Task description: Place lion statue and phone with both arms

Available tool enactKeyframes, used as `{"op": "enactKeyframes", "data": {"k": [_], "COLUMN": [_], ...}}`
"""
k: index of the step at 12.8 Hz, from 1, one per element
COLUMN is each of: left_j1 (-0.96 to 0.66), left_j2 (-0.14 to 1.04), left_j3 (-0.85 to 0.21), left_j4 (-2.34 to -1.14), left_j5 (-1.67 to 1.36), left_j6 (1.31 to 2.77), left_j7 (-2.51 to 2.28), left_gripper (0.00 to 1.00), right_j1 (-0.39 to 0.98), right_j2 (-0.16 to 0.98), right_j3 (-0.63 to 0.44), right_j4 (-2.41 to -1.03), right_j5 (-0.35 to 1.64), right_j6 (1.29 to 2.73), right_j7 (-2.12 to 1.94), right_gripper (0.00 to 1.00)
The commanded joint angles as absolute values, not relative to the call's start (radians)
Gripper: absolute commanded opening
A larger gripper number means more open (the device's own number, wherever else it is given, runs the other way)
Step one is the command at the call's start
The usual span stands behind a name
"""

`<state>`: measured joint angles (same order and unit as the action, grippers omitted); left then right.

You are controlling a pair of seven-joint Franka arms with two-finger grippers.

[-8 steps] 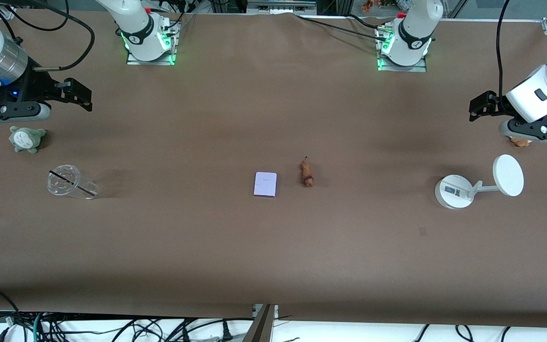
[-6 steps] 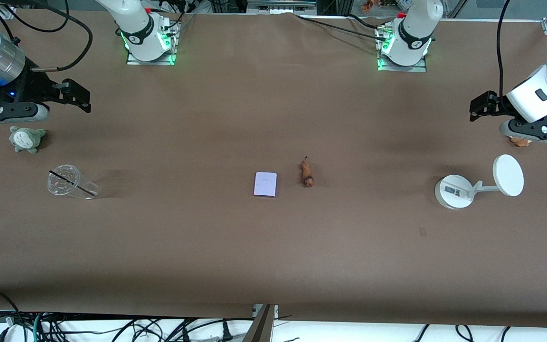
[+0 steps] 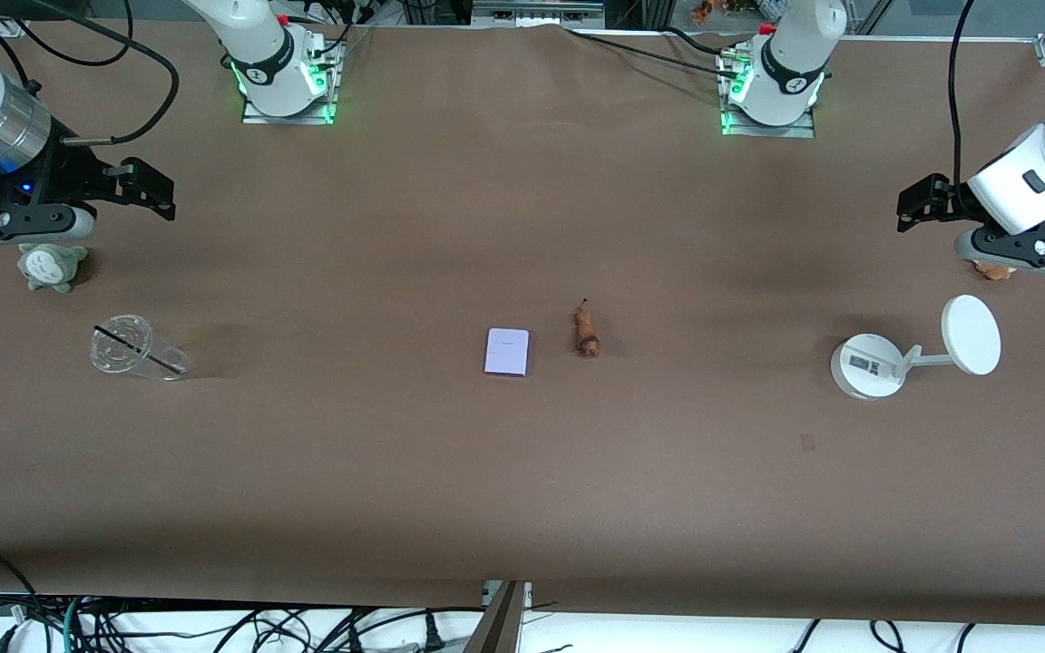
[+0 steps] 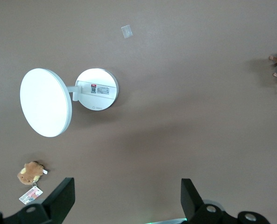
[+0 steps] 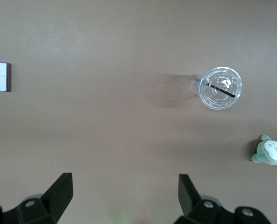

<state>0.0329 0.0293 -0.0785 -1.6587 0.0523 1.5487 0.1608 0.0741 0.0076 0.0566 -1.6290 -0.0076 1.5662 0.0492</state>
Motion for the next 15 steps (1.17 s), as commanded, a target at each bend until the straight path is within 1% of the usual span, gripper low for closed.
{"op": "enactKeyframes", "data": {"k": [1,3,7,9,10,11,13,15], "left_j1": [0.02,0.014,0.011,0.009,-0.009,-0.04,-0.13,-0.19], "left_j2": [0.058,0.096,0.187,0.26,0.305,0.358,0.431,0.504], "left_j3": [-0.112,-0.161,-0.267,-0.351,-0.377,-0.379,-0.374,-0.376], "left_j4": [-1.658,-1.657,-1.661,-1.663,-1.664,-1.664,-1.673,-1.675], "left_j5": [0.018,-0.014,-0.08,-0.074,-0.066,-0.064,-0.06,0.071], "left_j6": [1.568,1.612,1.807,1.918,1.981,2.021,2.147,2.232], "left_j7": [0.08,0.002,-0.122,-0.252,-0.317,-0.359,-0.44,-0.565], "left_gripper": [1.0,1.0,1.0,1.0,1.0,1.0,1.0,1.0], "right_j1": [0.083,0.081,0.081,0.081,0.081,0.081,0.081,0.081], "right_j2": [0.017,0.017,0.017,0.017,0.017,0.017,0.017,0.017], "right_j3": [0.058,0.058,0.058,0.058,0.058,0.058,0.058,0.058], "right_j4": [-1.601,-1.601,-1.603,-1.603,-1.603,-1.603,-1.603,-1.603], "right_j5": [0.0,0.003,0.003,0.003,0.003,0.003,0.003,0.003], "right_j6": [1.54,1.54,1.539,1.539,1.539,1.539,1.539,1.539], "right_j7": [0.067,0.067,0.069,0.069,0.069,0.069,0.069,0.069], "right_gripper": [1.0,1.0,1.0,1.0,1.0,1.0,1.0,1.0]}}
